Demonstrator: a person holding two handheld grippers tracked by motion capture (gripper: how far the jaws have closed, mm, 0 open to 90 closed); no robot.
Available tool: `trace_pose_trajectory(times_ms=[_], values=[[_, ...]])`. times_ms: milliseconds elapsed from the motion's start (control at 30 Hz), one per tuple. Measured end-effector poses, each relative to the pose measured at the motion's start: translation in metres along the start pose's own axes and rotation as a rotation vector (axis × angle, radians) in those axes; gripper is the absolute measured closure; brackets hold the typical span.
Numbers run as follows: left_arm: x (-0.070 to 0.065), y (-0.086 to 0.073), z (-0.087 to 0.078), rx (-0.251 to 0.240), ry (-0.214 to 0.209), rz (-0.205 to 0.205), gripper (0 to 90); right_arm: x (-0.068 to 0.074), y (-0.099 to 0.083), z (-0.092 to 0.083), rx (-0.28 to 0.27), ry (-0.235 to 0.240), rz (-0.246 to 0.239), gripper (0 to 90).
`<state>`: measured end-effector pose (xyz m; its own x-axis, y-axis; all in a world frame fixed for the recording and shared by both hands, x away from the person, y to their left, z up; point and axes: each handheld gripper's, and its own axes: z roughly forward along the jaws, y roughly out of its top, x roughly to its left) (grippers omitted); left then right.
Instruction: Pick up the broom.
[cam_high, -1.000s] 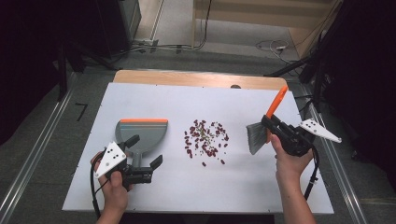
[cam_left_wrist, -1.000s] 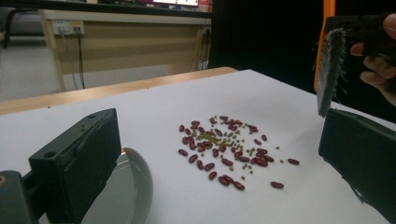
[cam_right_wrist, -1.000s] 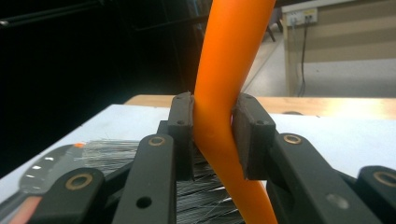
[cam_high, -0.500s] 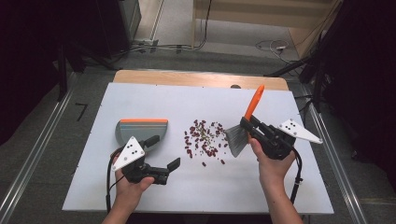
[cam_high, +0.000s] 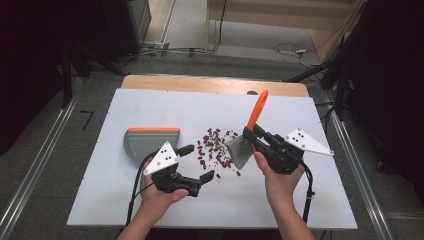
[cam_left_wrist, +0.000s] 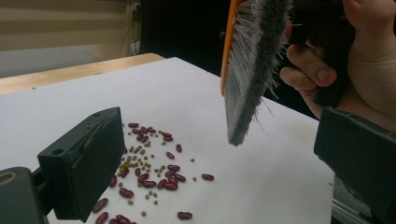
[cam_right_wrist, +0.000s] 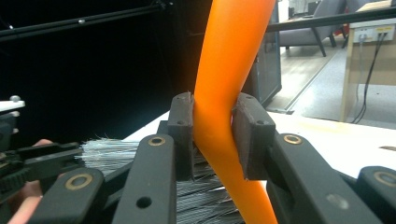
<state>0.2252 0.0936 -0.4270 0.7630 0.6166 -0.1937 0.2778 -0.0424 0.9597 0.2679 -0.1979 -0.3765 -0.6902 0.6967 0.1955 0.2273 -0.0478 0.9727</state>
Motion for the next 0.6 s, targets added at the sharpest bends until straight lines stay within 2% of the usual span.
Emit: trace_pose_trajectory(times_ms=[67, 133, 233, 300, 400, 600], values=[[-0.001, -0.001, 0.003, 0.004, -0.004, 0.001, 4.4, 0.007, -0.002, 0.003, 0.008, 0.009, -0.008, 69.1], [-0.003, -0.004, 0.010, 0.021, -0.027, -0.019, 5.1, 0.011, -0.004, 0.006, 0.011, 0.019, -0.010, 69.0], [-0.007, -0.007, 0.017, 0.043, -0.036, -0.018, 6.1, 0.018, -0.006, 0.008, 0.013, 0.030, -0.020, 69.1], [-0.008, -0.007, 0.019, 0.046, -0.035, -0.017, 6.7, 0.022, -0.007, 0.010, 0.015, 0.039, -0.026, 69.0], [-0.013, -0.008, 0.022, 0.053, -0.006, -0.019, 11.0, 0.028, -0.008, 0.012, 0.016, 0.049, -0.031, 69.0], [-0.020, -0.009, 0.027, 0.054, 0.003, -0.027, 19.2, 0.036, -0.010, 0.014, 0.019, 0.062, -0.027, 69.0]])
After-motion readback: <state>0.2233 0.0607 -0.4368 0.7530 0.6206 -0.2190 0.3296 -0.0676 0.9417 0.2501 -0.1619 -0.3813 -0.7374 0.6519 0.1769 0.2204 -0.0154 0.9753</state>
